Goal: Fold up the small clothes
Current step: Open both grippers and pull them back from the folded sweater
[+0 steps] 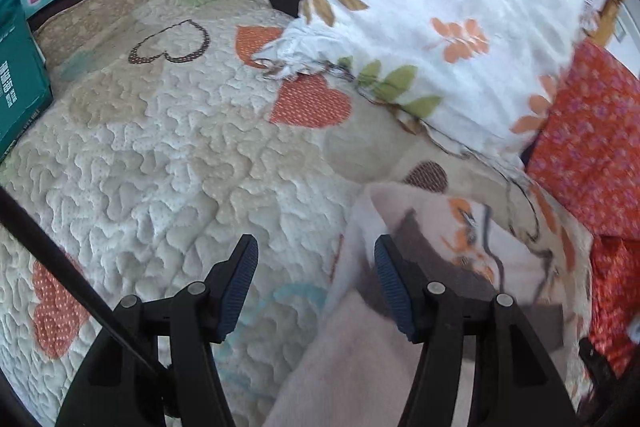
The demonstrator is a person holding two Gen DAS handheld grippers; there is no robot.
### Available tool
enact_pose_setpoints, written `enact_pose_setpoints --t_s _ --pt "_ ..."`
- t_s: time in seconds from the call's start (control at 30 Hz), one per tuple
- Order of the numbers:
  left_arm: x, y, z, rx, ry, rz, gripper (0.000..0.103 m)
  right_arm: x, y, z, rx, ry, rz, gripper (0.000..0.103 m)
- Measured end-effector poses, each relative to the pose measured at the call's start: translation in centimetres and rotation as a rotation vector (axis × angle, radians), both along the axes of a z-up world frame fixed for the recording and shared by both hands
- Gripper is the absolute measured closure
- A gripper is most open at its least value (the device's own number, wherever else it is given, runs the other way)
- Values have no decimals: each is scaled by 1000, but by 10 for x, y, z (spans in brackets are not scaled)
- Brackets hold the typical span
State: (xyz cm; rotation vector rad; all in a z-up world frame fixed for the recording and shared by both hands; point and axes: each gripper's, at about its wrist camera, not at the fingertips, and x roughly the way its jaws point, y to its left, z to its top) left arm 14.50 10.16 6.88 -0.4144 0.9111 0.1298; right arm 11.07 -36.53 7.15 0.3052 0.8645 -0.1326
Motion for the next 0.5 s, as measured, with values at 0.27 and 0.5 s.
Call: enact_pose_setpoints --t_s 0.27,0.5 --pt "-55 -13 -18 50 81 -212 41 -54 -17 -6 101 77 45 43" --pt "-68 -13 -50 114 157 -277 41 -94 -9 -52 88 217 157 61"
